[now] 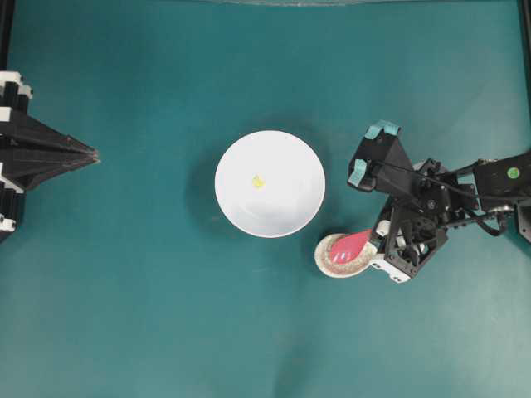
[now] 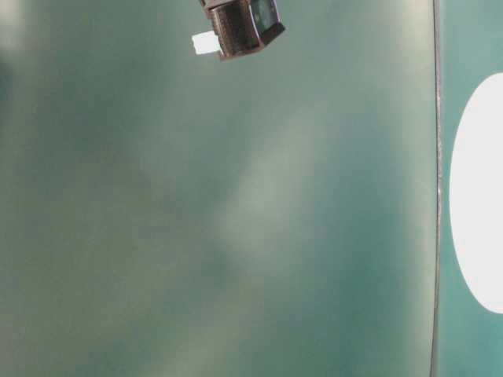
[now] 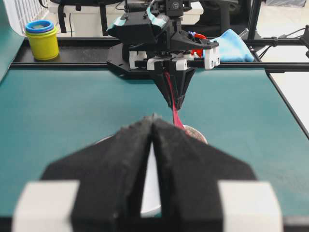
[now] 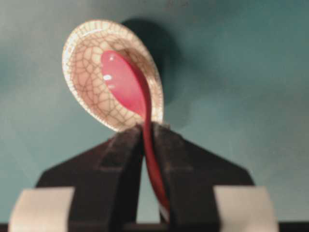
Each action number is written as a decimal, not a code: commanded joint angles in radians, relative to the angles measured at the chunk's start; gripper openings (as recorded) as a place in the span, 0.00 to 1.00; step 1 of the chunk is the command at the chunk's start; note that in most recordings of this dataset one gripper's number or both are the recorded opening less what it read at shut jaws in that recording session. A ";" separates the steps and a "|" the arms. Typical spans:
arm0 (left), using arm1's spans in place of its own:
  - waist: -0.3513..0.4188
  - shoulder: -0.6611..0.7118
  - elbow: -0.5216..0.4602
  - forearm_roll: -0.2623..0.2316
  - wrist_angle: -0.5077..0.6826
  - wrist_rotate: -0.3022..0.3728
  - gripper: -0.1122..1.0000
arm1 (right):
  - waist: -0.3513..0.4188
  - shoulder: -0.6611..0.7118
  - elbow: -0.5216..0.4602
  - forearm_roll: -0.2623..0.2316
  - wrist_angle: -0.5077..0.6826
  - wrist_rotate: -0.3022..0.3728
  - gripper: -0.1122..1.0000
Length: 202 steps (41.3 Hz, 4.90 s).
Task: Scoop the yellow hexagonal prism block from the bowl with a spoon using the right arm.
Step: 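Carry the spoon back and lower it onto the spoon rest, then open the right gripper and withdraw it to the right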
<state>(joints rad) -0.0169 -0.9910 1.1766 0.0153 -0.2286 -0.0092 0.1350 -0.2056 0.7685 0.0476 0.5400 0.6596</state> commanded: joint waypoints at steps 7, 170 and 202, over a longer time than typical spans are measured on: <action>-0.005 0.009 -0.028 0.003 -0.003 0.000 0.16 | 0.008 -0.026 -0.009 -0.002 -0.005 -0.002 0.37; -0.051 0.005 -0.031 0.003 -0.023 0.000 0.16 | -0.018 -0.468 0.334 -0.629 -0.747 0.003 0.64; -0.052 0.006 -0.029 0.002 -0.015 0.011 0.16 | -0.169 -0.187 0.672 -0.330 -1.385 -0.252 0.63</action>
<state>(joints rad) -0.0660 -0.9940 1.1735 0.0153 -0.2408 -0.0015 -0.0307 -0.4264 1.4419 -0.3467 -0.7946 0.4495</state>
